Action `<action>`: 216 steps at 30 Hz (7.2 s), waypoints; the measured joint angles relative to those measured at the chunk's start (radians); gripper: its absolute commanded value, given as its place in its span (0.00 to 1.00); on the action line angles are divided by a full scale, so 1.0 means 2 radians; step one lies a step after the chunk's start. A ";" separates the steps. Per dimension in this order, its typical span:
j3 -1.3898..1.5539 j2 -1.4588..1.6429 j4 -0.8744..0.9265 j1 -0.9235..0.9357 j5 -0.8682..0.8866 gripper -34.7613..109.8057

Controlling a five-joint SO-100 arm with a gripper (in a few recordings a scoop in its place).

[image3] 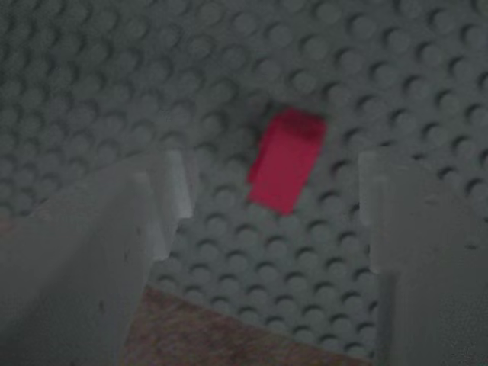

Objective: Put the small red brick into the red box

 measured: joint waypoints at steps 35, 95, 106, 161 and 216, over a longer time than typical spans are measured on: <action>0.012 -0.061 -0.063 -0.035 0.005 0.38; -0.159 -0.076 -0.109 0.422 -0.074 0.24; -0.255 -0.076 -0.215 0.518 -0.107 0.24; -0.472 -0.412 -0.429 0.634 -0.161 0.24; 0.429 0.564 -0.244 0.520 -0.225 0.24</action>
